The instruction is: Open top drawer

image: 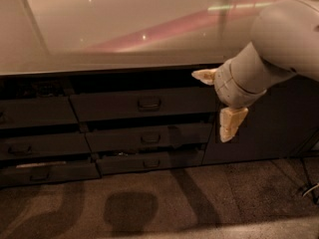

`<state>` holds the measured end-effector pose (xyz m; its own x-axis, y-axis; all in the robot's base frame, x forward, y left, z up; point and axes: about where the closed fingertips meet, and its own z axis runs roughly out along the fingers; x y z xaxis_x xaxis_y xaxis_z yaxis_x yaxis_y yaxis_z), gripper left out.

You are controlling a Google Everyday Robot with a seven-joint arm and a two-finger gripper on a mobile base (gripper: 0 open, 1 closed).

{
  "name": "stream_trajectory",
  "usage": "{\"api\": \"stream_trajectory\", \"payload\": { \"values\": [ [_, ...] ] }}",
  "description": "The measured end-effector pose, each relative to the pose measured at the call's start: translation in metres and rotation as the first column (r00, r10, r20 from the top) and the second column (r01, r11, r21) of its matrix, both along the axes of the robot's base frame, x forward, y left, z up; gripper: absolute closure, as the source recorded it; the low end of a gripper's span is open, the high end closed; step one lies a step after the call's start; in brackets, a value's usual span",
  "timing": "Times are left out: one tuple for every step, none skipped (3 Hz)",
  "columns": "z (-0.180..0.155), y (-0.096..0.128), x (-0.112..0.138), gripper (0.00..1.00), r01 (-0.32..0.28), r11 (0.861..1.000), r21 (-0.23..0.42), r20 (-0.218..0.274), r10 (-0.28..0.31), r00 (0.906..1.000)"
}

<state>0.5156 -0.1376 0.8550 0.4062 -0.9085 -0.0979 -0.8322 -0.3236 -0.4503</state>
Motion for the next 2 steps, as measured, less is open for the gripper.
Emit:
{"api": "stream_trajectory", "payload": {
  "values": [
    [0.000, 0.000, 0.000, 0.00, -0.001, 1.000, 0.002, 0.002, 0.001, 1.0000],
    [-0.007, -0.004, 0.011, 0.00, 0.014, 1.000, 0.003, -0.013, -0.014, 0.9998]
  ]
}}
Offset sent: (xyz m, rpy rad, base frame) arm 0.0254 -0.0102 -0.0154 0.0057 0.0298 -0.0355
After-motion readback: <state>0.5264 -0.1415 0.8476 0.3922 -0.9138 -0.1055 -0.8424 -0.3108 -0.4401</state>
